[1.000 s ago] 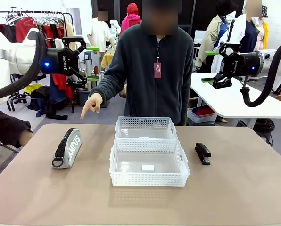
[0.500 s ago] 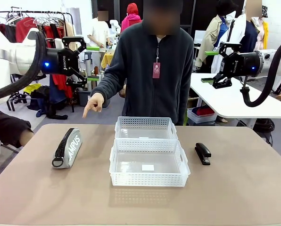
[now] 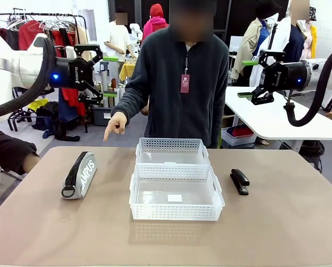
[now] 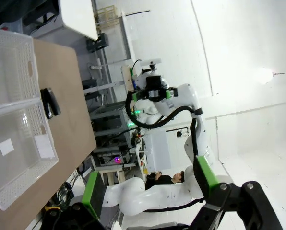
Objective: Distribute items into two baskets.
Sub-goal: Pick up the Pencil pouch that the person points to.
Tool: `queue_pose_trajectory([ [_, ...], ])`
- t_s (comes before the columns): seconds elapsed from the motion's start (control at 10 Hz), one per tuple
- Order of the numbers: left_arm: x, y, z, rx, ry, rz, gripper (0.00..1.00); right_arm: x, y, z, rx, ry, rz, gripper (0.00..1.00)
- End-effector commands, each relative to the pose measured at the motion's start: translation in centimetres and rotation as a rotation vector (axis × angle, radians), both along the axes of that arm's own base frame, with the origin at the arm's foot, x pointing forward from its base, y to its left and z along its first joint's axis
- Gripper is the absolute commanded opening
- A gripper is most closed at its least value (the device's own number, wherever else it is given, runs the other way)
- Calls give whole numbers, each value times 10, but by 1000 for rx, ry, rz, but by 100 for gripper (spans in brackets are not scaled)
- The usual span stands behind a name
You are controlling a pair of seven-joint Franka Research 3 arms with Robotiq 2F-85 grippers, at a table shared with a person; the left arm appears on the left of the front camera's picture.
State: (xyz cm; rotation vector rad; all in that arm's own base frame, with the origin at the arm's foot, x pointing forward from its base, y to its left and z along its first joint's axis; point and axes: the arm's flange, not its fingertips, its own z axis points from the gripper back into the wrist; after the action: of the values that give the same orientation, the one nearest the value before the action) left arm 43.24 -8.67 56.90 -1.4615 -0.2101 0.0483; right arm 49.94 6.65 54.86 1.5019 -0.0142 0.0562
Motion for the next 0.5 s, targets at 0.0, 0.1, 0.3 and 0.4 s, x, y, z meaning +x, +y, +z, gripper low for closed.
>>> queue_pose_trajectory([
  [0.0, 9, 0, 13, 162, 64, -64, 100, 0, 1, 1, -4, 1, 3, 100],
  [0.1, 13, 1, 17, 284, 51, -81, 100, 0, 1, 1, -4, 1, 3, 100],
  [0.3, 25, 5, 29, 496, -36, -94, 100, 0, 1, 1, -4, 1, 3, 100],
  [0.4, 26, 1, 29, 610, -76, -95, 100, 0, 1, 1, -4, 1, 3, 100],
])
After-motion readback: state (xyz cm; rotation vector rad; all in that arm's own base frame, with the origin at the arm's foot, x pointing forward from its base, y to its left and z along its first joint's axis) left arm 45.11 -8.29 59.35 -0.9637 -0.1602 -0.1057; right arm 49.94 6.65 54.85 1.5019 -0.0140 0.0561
